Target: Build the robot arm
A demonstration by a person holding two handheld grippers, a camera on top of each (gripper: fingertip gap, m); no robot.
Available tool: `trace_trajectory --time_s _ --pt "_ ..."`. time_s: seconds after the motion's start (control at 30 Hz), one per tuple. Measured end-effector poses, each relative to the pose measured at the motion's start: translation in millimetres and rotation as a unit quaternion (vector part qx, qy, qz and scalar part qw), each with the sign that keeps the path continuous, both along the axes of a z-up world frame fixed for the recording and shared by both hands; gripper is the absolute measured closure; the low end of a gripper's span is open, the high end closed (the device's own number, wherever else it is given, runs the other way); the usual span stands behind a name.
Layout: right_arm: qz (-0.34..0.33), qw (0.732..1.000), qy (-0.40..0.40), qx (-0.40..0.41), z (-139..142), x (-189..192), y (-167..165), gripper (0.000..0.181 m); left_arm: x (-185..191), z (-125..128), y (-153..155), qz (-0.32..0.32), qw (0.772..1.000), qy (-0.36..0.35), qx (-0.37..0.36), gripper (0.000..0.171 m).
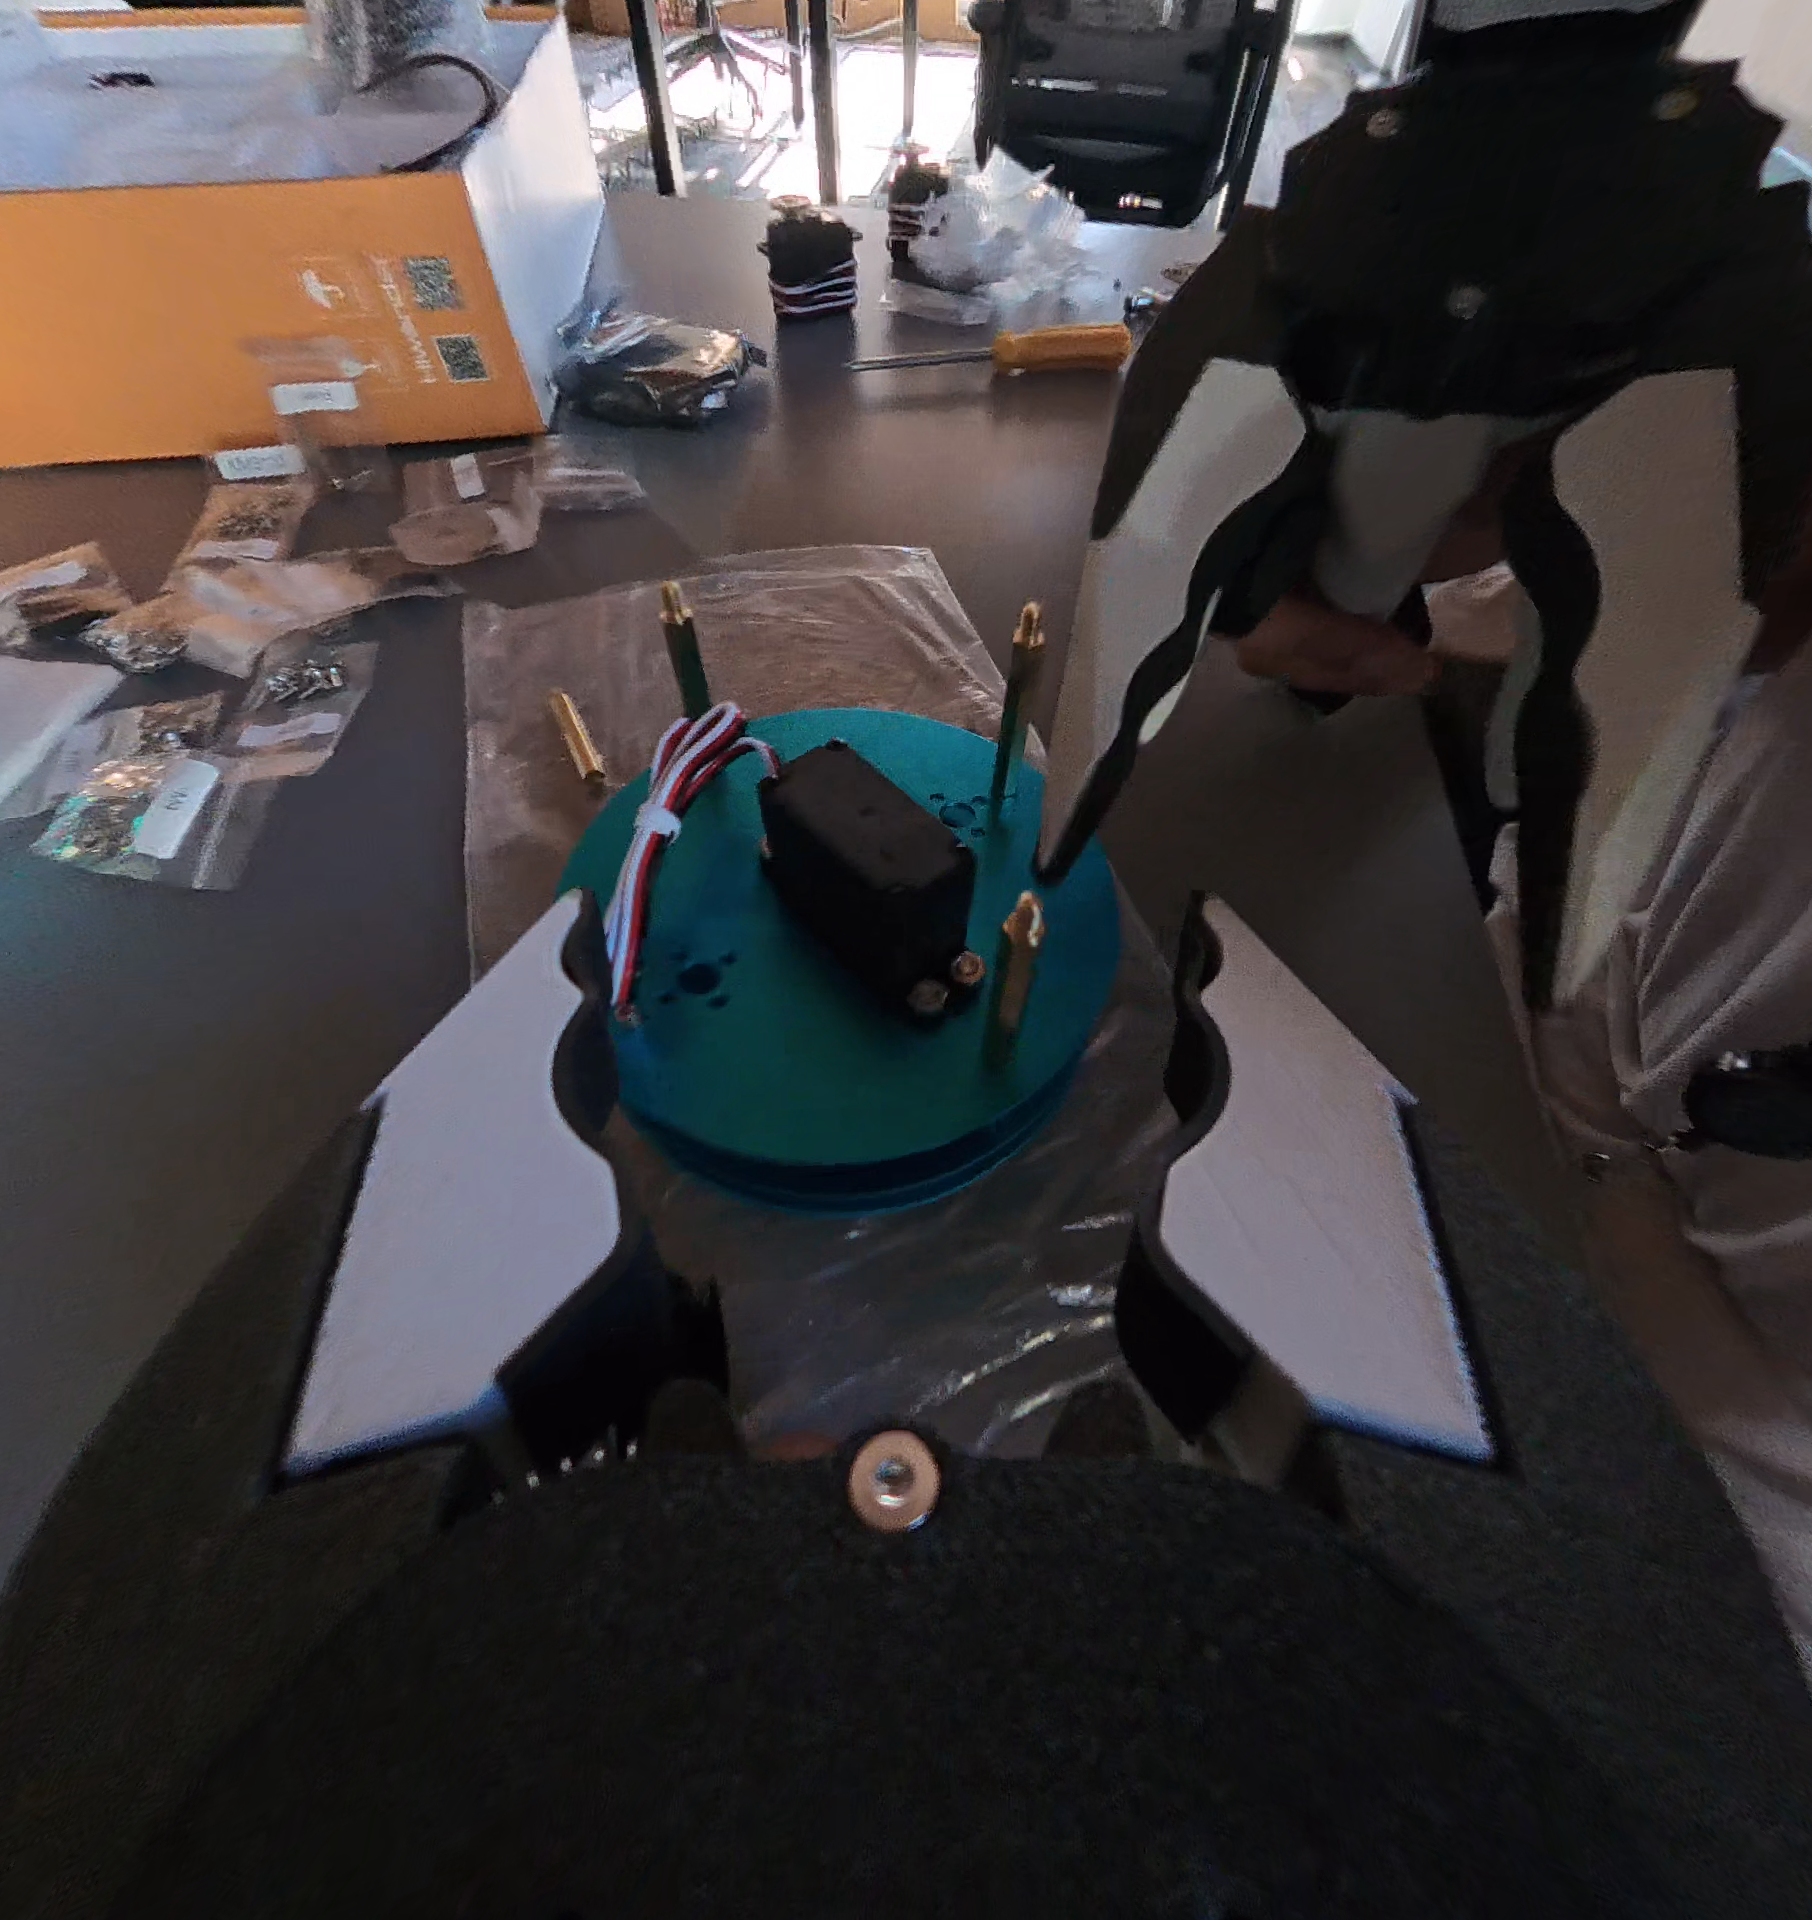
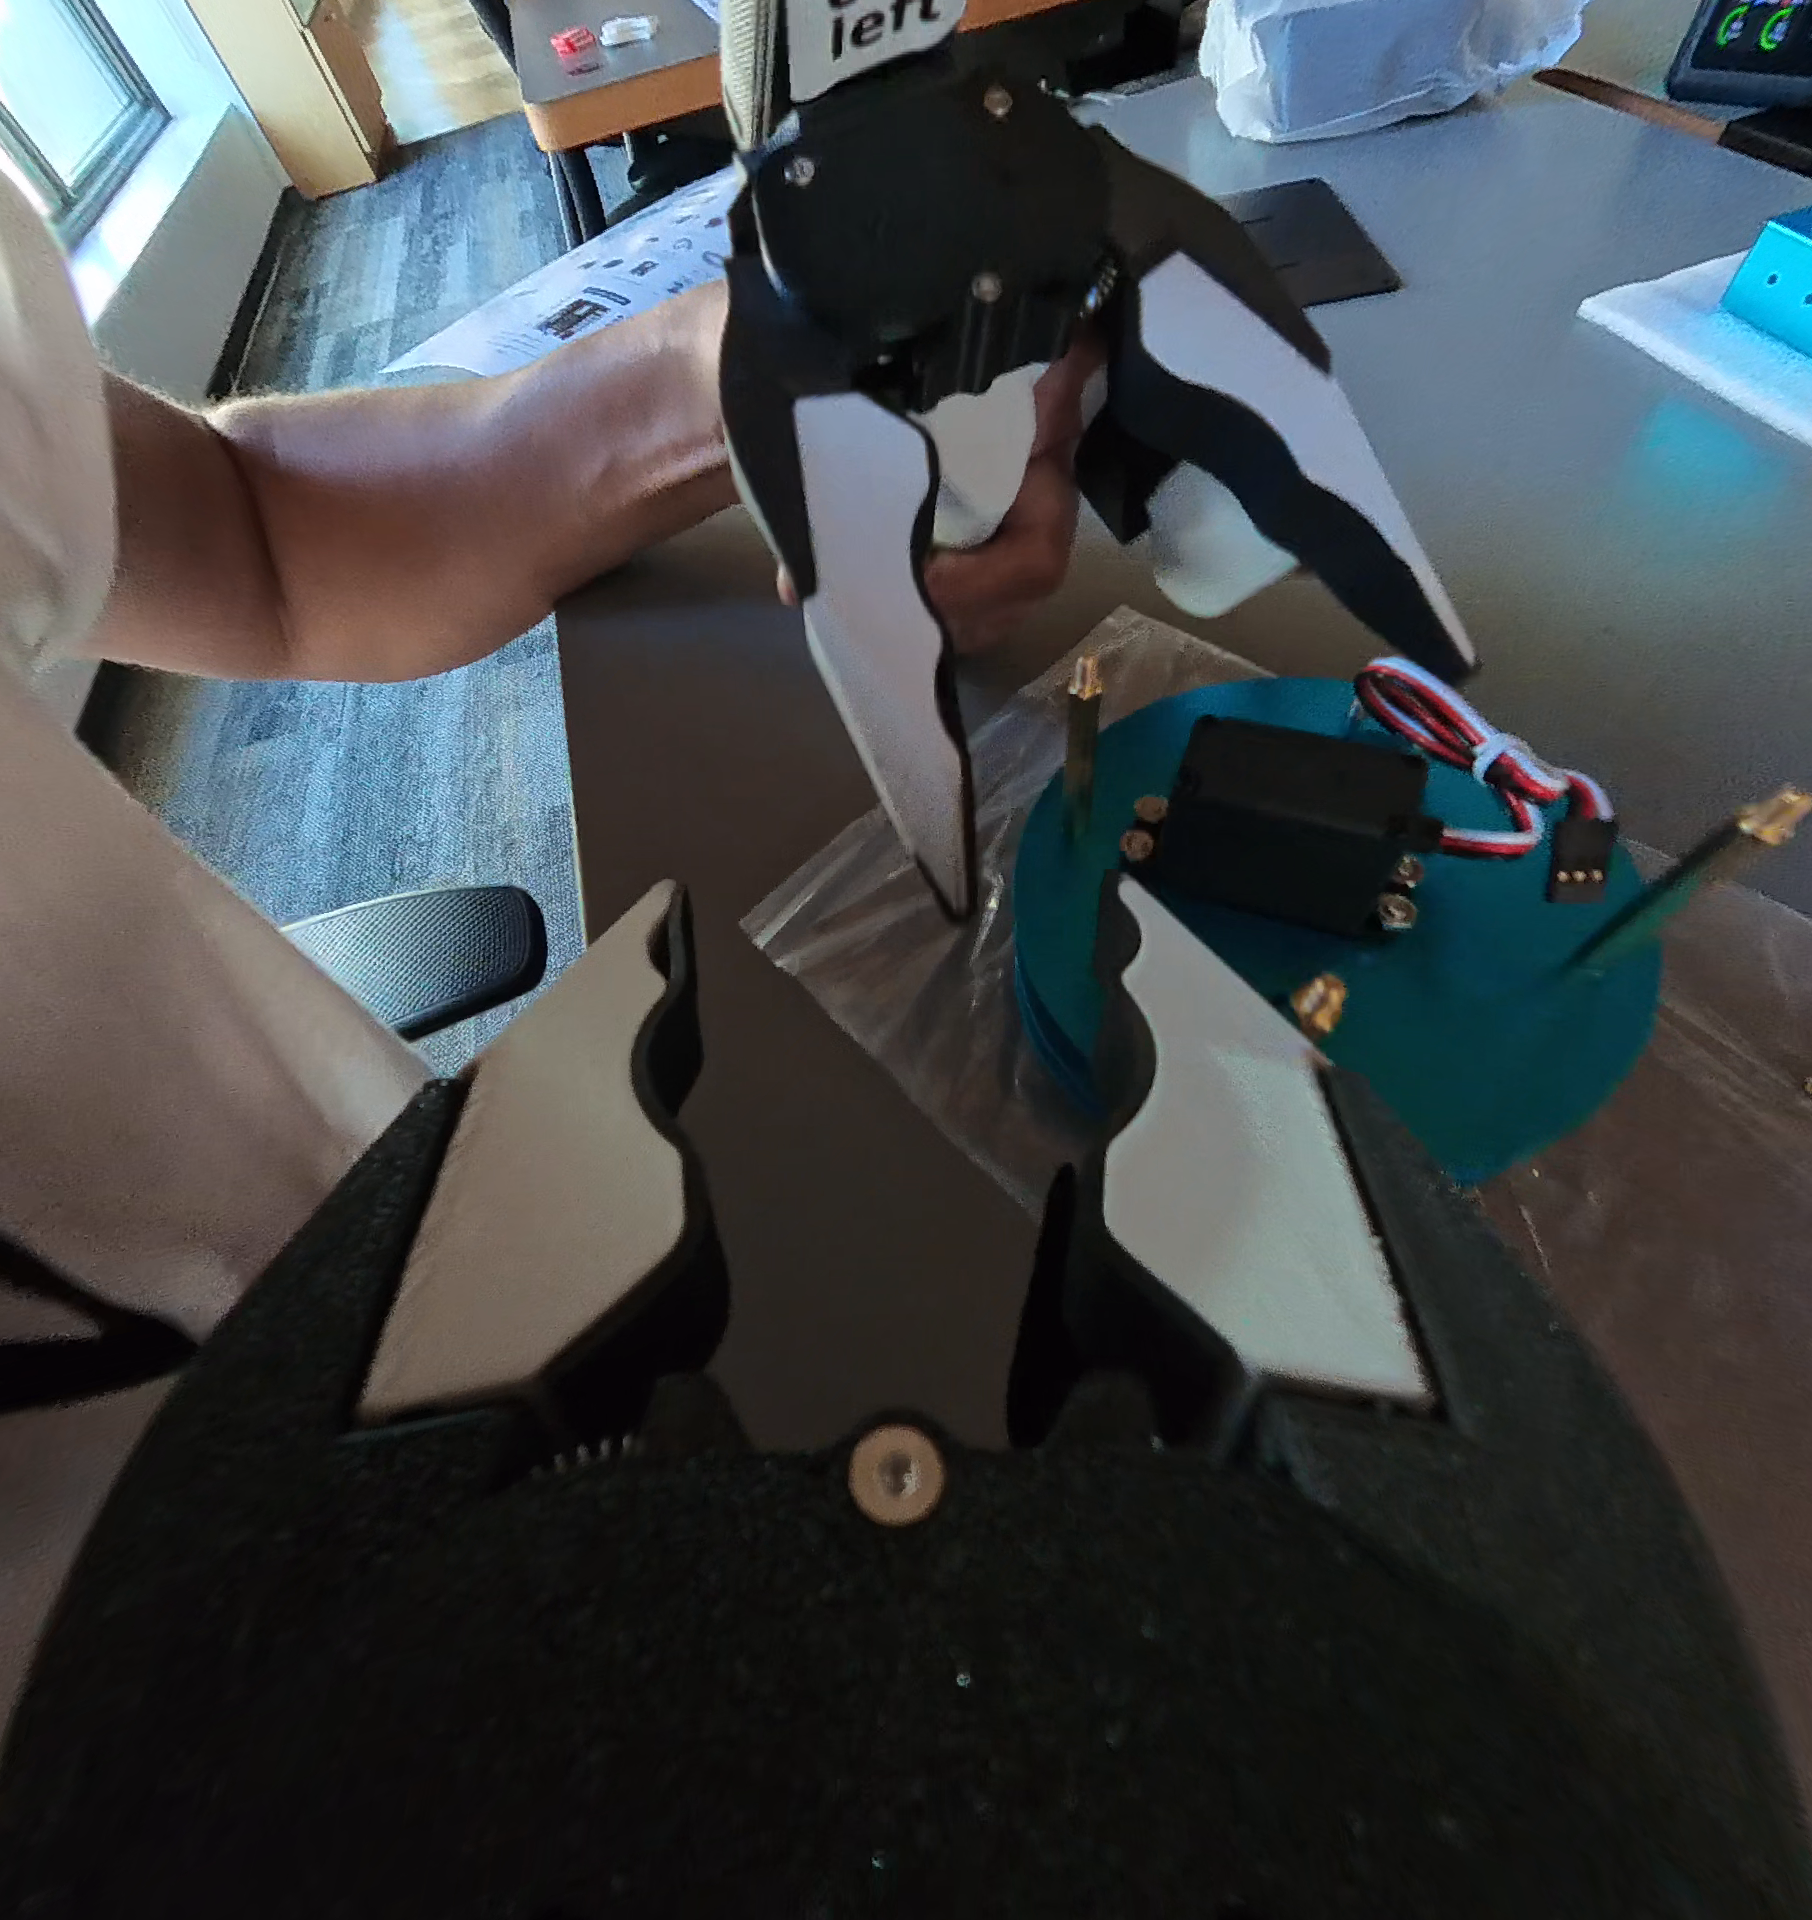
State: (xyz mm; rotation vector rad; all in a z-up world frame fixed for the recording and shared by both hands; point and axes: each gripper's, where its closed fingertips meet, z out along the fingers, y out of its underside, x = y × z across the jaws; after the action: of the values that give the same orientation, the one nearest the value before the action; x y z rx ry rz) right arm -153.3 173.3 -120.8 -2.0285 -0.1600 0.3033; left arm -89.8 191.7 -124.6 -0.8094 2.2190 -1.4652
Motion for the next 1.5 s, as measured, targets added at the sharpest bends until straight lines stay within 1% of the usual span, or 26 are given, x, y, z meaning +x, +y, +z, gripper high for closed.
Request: trace_trajectory --time_s 0.1,0.17,0.2,0.23,0.27,0.3,0.33,0.43,0.53,0.6,0.63,0.67,0.77,0.87,0.93,0.97,1.03,1.1,1.17,1.2,1.3,1.37,1.43,1.47,1.5 --pt "-0.008 1.000 0.005 0.006 -1.1 -1.9 19.7 0.100 6.7 -10.0 -6.2 0.006 1.000 0.005 0.029 0.063" --pt "0.003 1.000 0.019 -0.002 -2.8 -7.3 25.1 0.102 11.8 -11.7 -2.1 0.019 0.999 0.001 0.039 0.064" --pt "0.003 1.000 0.026 0.000 -2.0 -8.5 25.4 0.100 13.6 -12.5 3.5 0.027 0.999 0.005 0.040 0.063" --pt "0.002 1.000 0.030 0.001 -1.7 -8.9 23.3 0.102 15.7 -13.3 12.9 0.038 0.998 0.005 0.044 0.061" --pt "0.007 0.999 0.037 0.003 -0.6 -10.8 19.0 0.103 16.9 -13.3 23.4 0.047 0.998 0.004 0.046 0.049" --pt "0.008 0.999 0.046 0.006 1.4 -11.8 13.7 0.103 16.5 -12.5 32.8 0.055 0.998 0.010 0.040 0.049" --pt "0.014 0.998 0.053 0.005 2.8 -13.4 6.8 0.115 15.1 -11.4 40.2 0.062 0.997 0.018 0.030 0.049" --pt "-0.007 0.998 0.054 0.007 6.2 -6.4 -3.8 0.111 9.3 -7.4 50.4 0.068 0.997 0.012 0.026 0.054" --pt "-0.019 0.999 0.026 0.017 10.1 -3.4 2.8 0.102 4.2 -2.0 37.0 0.042 0.999 0.009 0.013 0.055" --pt "-0.028 0.999 0.001 0.023 10.1 -3.6 16.2 0.093 3.4 -3.5 24.9 0.021 1.000 0.009 0.021 0.055" --pt "-0.033 0.999 -0.013 0.020 8.6 -3.8 23.1 0.092 3.9 -5.3 20.4 0.015 0.999 0.011 0.029 0.055" --pt "-0.037 0.999 -0.022 0.020 8.2 -5.3 30.1 0.093 4.6 -6.6 16.9 0.009 0.999 0.013 0.034 0.054" --pt "-0.039 0.999 -0.029 0.018 4.0 -13.4 46.4 0.081 9.7 -8.8 14.2 0.002 0.999 0.019 0.037 0.055" --pt "-0.043 0.999 -0.025 0.012 0.4 -16.8 48.0 0.077 14.2 -12.6 28.7 0.012 0.999 0.024 0.043 0.055" --pt "-0.046 0.999 -0.016 0.008 1.5 -14.9 39.6 0.086 14.1 -11.2 44.2 0.022 0.999 0.030 0.032 0.051" --pt "-0.041 0.999 -0.004 0.008 3.1 -15.7 33.7 0.088 16.1 -9.8 56.0 0.039 0.998 0.029 0.029 0.058" --pt "-0.029 0.999 0.028 0.019 10.3 -20.1 21.4 0.099 17.9 -3.2 79.6 0.071 0.997 0.020 0.017 0.059" --pt "-0.032 0.998 0.052 0.027 16.9 -20.0 14.6 0.100 12.9 5.6 89.6 0.079 0.997 0.022 -0.010 0.059" --pt "-0.037 0.998 0.046 0.029 18.5 -17.1 16.2 0.099 7.1 11.5 82.4 0.065 0.998 0.015 -0.017 0.059" --pt "-0.040 0.998 0.036 0.028 17.7 -15.5 20.2 0.098 5.5 12.2 73.7 0.054 0.998 0.009 -0.013 0.059" --pt "-0.055 0.998 0.009 0.010 9.0 -10.8 36.3 0.093 2.8 5.7 39.0 0.012 1.000 0.009 0.007 0.061" --pt "-0.068 0.998 0.007 0.004 3.9 -9.2 45.8 0.091 7.2 -2.4 23.9 0.001 1.000 0.007 0.027 0.060" --pt "-0.070 0.997 0.014 0.004 1.7 -11.6 49.9 0.090 13.9 -10.8 22.8 0.007 0.999 0.014 0.046 0.058" --pt "-0.072 0.997 0.012 0.003 1.2 -11.2 49.0 0.088 14.7 -12.1 25.9 0.007 0.999 0.018 0.047 0.058" --pt "-0.076 0.997 0.008 0.000 1.2 -10.0 45.9 0.090 14.9 -11.3 31.7 0.010 0.999 0.019 0.044 0.055"
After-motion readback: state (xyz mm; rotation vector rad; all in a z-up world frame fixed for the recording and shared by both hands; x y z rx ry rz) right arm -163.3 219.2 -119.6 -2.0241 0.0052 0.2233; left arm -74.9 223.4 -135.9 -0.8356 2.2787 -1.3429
